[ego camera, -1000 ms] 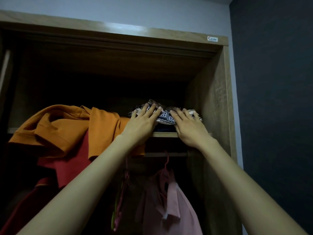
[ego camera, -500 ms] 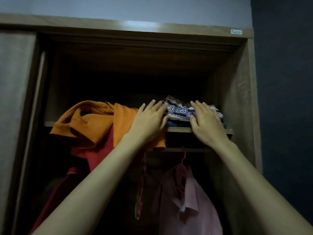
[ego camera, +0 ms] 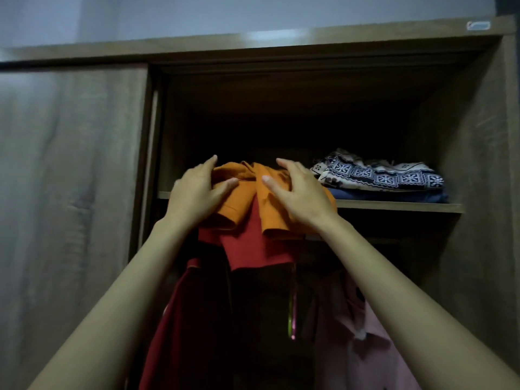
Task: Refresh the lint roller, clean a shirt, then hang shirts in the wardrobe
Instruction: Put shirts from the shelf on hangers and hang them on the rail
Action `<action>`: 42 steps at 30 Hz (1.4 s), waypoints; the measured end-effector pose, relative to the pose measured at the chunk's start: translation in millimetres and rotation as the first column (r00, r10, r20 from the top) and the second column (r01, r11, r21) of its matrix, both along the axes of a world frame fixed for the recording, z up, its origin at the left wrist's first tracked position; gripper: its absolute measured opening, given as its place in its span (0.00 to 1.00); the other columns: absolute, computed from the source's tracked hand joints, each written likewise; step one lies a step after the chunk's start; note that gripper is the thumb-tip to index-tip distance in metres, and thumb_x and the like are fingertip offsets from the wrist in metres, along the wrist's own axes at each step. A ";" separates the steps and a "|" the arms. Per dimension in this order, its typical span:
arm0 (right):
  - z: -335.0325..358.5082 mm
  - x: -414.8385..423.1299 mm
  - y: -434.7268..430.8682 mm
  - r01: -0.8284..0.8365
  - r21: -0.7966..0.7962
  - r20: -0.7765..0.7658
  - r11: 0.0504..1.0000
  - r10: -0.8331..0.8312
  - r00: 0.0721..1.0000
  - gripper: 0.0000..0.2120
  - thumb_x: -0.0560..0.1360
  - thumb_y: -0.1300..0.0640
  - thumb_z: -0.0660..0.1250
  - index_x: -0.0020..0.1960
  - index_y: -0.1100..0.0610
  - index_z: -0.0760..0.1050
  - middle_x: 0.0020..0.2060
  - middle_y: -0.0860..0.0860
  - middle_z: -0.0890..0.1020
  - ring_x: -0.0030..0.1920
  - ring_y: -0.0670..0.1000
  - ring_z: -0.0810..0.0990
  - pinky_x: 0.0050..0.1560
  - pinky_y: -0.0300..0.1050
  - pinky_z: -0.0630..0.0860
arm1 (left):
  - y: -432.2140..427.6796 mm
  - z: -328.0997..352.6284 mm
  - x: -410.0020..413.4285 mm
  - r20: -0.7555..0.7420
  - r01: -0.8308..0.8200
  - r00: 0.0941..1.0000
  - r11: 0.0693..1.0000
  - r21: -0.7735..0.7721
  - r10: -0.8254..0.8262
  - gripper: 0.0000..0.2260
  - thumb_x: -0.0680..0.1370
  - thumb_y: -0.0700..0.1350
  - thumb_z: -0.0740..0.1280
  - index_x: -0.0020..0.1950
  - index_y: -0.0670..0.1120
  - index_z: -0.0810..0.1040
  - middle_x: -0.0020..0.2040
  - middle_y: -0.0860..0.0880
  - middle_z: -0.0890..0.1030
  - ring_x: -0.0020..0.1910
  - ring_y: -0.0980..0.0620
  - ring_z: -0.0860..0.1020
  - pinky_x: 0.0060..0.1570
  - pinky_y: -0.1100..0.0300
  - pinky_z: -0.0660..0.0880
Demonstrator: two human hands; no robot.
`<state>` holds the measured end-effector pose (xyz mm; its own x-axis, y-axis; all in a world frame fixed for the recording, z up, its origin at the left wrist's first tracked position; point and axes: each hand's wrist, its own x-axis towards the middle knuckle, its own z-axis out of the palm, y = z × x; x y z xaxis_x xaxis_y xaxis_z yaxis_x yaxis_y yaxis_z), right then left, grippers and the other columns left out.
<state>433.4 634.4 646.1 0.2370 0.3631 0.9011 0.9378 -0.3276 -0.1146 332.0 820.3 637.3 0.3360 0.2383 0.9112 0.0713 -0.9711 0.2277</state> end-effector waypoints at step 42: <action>-16.2 -17.5 14.0 -0.342 0.446 0.121 0.827 0.323 0.939 0.13 0.73 0.72 0.63 0.52 0.58 0.76 0.42 0.51 0.82 0.40 0.49 0.80 0.38 0.48 0.75 | 11.8 -54.6 40.2 0.006 0.187 0.982 0.969 0.164 -0.190 0.46 0.73 0.65 0.64 0.79 0.46 0.42 0.80 0.49 0.49 0.78 0.52 0.47 0.76 0.47 0.41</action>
<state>415.9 648.4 629.9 0.1373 -0.0376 0.9898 0.9874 0.0842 -0.1337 372.2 832.1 582.7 0.3404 0.0217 0.9400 -0.1200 -0.9906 0.0663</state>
